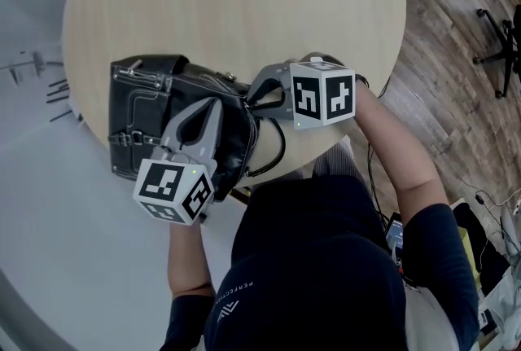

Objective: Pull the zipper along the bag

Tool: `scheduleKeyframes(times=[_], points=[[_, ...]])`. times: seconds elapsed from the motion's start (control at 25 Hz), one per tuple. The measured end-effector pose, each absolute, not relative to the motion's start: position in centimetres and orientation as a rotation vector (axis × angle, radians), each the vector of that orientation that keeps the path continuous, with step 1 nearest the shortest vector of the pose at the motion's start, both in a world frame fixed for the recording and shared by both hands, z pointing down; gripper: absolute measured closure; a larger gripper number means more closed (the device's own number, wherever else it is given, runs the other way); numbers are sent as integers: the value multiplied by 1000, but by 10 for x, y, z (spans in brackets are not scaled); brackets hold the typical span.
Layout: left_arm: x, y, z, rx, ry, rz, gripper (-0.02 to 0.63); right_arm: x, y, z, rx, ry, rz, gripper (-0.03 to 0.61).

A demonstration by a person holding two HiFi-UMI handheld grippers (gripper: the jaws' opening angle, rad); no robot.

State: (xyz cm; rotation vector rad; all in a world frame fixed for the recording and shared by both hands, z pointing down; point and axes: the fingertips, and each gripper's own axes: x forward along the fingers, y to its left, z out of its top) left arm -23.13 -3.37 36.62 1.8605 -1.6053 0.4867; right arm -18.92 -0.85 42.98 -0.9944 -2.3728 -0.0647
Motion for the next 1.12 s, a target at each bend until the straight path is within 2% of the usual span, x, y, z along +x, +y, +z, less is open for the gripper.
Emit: scheduleKeyframes(times=[0.04, 0.84, 1.12], points=[[-232, -34, 367, 1861, -1604, 486, 595, -190, -10, 430, -979, -2378, -75, 564], [-231, -35, 367, 1884, -1597, 573, 594, -182, -15, 422, -736, -2434, -144, 568], [-221, -34, 365, 1946, -1543, 704, 534, -182, -14, 421, -687, -2437, -151, 568]])
